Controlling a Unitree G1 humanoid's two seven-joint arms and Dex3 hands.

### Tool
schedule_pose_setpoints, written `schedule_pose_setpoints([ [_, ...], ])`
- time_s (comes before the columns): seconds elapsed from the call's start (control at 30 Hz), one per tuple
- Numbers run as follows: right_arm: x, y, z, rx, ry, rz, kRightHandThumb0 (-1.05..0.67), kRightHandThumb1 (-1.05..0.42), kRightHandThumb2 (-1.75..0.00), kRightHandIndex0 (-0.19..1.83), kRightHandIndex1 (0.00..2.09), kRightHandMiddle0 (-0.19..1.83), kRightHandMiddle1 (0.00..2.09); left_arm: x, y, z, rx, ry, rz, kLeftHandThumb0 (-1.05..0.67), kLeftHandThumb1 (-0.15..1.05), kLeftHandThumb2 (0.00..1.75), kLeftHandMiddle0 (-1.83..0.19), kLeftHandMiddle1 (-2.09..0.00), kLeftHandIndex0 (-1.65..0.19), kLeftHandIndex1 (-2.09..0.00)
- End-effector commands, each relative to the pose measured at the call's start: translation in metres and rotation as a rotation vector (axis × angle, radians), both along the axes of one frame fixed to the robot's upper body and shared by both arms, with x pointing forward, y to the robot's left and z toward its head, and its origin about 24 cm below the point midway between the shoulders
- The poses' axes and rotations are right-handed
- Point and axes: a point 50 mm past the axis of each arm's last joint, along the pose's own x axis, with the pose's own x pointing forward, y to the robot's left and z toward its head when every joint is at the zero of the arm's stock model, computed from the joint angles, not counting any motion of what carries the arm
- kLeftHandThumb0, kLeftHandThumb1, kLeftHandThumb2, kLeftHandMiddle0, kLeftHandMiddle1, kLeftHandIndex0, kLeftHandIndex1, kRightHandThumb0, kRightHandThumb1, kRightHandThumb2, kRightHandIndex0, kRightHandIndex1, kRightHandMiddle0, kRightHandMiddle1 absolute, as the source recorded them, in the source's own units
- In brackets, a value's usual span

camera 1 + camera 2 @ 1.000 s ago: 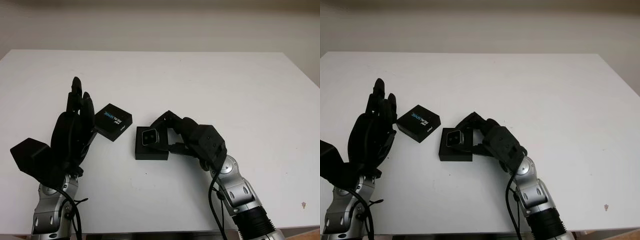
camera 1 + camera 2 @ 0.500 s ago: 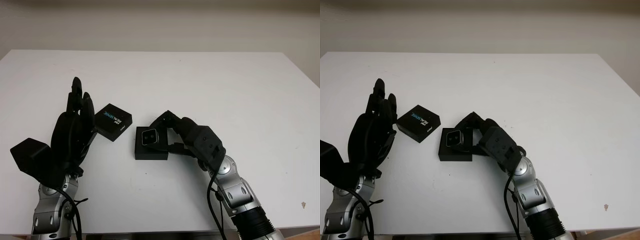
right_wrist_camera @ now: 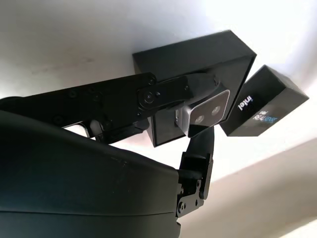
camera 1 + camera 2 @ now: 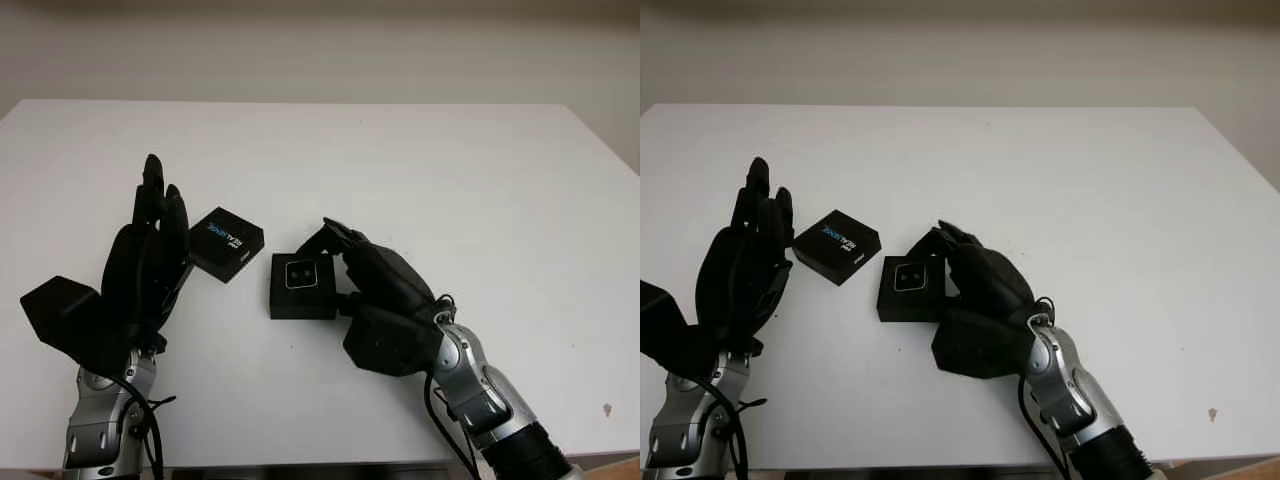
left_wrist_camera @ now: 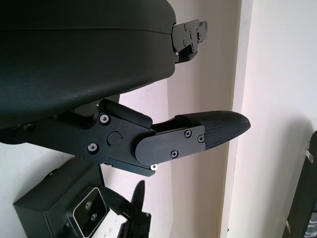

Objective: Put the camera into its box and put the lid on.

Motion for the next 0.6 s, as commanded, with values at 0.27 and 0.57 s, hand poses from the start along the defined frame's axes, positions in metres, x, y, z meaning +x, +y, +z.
schedule_pose_setpoints([
  [0.27,-0.009,-0.001,0.018,-0.006,-0.136,0.017,-0.59,-0.97,-0.06,-0.19,0.00,-0.17,0.04,0.000,-0.001,0.004,0.000,-0.019,-0.005,-0.75,1.05,0.63,0.19,0.00,0.19,0.00],
  [0.57,-0.009,-0.016,0.057,0.148,-0.328,-0.011,-0.76,-1.05,-0.24,-0.14,0.04,-0.19,0.01,-0.001,-0.002,0.003,-0.002,-0.011,0.001,-0.75,1.05,0.62,0.19,0.00,0.19,0.00],
])
